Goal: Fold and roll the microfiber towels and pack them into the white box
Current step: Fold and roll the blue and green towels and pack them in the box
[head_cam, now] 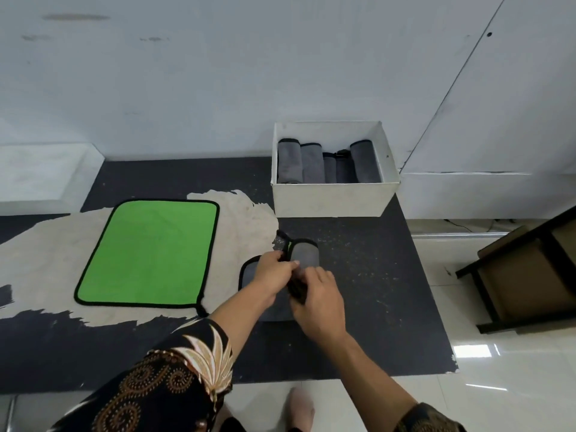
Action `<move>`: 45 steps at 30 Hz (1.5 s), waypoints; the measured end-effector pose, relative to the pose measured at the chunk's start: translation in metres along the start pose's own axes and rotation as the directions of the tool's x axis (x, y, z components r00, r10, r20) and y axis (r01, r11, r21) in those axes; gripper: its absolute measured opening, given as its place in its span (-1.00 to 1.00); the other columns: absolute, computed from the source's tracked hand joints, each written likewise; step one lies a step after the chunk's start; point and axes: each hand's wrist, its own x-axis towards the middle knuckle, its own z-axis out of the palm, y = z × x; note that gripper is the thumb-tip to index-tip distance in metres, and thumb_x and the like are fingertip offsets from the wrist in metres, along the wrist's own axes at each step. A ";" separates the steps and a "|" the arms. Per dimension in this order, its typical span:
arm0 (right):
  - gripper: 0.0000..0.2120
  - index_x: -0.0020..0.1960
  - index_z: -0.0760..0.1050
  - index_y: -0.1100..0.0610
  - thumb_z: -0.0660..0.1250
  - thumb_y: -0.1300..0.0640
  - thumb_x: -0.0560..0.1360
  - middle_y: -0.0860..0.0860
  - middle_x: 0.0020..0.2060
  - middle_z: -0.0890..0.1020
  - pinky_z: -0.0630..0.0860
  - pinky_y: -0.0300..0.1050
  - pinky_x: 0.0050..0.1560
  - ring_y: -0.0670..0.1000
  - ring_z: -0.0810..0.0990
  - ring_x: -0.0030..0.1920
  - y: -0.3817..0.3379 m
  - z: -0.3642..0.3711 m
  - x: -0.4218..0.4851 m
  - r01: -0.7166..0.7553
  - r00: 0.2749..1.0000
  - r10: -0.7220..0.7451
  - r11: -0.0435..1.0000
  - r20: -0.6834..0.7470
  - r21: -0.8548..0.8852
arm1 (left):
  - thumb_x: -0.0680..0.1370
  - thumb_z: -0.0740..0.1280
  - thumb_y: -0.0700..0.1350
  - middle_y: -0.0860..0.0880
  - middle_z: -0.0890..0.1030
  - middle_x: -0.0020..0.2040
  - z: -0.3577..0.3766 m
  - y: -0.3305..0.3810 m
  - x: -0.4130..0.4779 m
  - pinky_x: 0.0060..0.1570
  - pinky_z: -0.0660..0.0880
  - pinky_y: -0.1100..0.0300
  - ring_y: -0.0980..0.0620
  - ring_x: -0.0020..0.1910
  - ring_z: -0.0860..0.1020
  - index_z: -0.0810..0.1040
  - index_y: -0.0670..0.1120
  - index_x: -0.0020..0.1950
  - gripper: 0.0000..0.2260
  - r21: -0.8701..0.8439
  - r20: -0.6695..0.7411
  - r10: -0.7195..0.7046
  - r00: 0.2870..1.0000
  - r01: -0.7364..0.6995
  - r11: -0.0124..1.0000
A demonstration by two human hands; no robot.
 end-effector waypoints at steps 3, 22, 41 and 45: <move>-0.50 0.08 0.40 0.07 0.55 0.19 0.23 0.01 0.00 0.48 0.55 -0.07 -0.10 0.01 0.46 -0.05 -0.001 0.017 -0.009 -0.110 0.994 0.109 0.994 -0.003 -0.023 | 0.56 0.34 -0.20 -0.08 0.66 -0.04 -0.019 -0.009 0.005 0.11 0.56 -0.05 -0.06 0.00 0.61 0.58 -0.03 -0.06 -0.92 0.046 -0.105 0.021 0.994 -0.016 0.999; -0.69 0.24 0.28 0.04 0.26 0.11 0.53 0.06 0.15 0.40 0.52 -0.08 0.04 0.04 0.50 0.00 0.004 0.036 -0.015 -0.135 0.954 0.203 0.948 0.219 -0.289 | 0.45 0.44 -0.23 -0.11 0.62 0.16 -0.083 -0.073 0.017 0.18 0.52 0.04 -0.09 0.14 0.58 0.49 -0.12 0.29 -0.59 0.324 -0.219 -0.042 0.975 0.113 0.939; -0.39 0.59 -0.26 -0.01 -0.09 -0.16 0.65 0.05 0.53 -0.39 -0.13 0.36 0.49 0.13 -0.34 0.55 -0.003 0.049 0.006 0.077 0.896 0.077 0.943 0.438 -0.323 | 0.64 -0.07 0.24 -0.09 -0.39 0.55 -0.063 -0.094 0.001 0.53 -0.18 -0.11 -0.15 0.55 -0.32 -0.28 0.03 0.59 -0.37 0.936 0.242 0.224 0.944 -0.288 0.202; -0.35 0.54 -0.44 -0.05 -0.17 -0.24 0.63 0.04 0.50 -0.45 -0.27 0.44 0.43 0.18 -0.41 0.52 0.013 0.054 0.000 0.140 0.843 0.132 0.882 0.521 -0.451 | 0.52 -0.26 0.38 -0.07 -0.48 0.50 -0.067 -0.106 0.001 0.50 -0.31 -0.10 -0.14 0.51 -0.40 -0.41 -0.01 0.54 -0.26 0.969 0.191 0.149 0.970 -0.211 0.132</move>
